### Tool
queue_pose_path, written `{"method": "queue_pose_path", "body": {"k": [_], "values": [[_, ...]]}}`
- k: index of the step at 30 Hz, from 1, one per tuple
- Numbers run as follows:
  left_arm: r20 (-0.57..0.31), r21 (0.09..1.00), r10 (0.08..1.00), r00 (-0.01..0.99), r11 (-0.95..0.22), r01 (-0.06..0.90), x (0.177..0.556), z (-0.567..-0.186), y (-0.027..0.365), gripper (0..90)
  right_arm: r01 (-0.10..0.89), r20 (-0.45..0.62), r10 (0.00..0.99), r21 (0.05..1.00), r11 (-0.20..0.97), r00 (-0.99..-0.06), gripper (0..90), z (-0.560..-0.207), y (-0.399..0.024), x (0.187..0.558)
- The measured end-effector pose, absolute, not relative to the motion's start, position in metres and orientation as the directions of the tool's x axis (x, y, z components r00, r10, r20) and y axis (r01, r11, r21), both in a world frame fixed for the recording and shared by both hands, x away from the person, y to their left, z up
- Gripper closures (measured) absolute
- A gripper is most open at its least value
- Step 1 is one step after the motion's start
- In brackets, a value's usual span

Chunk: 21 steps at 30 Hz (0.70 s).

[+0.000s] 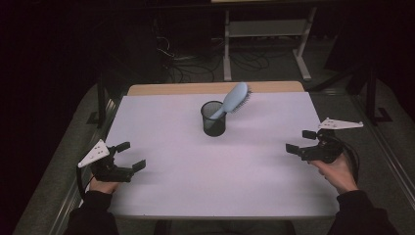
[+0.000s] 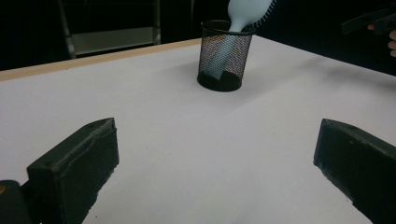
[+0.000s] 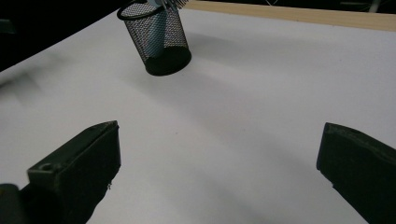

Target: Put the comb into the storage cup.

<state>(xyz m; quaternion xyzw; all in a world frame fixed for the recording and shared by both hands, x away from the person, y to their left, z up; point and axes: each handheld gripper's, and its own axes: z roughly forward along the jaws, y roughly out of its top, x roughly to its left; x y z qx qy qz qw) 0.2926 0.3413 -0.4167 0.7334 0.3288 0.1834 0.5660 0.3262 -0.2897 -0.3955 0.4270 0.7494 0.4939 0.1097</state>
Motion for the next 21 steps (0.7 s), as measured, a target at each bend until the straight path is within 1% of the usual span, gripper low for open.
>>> {"method": "queue_pose_path", "body": {"k": [21], "values": [[-0.107,0.95,0.698,0.708,-0.138,0.279,0.292,-0.418,0.346,0.0,0.506,0.204,0.755,0.841,0.19,-0.623,0.0,-0.417,-0.293,0.303]]}}
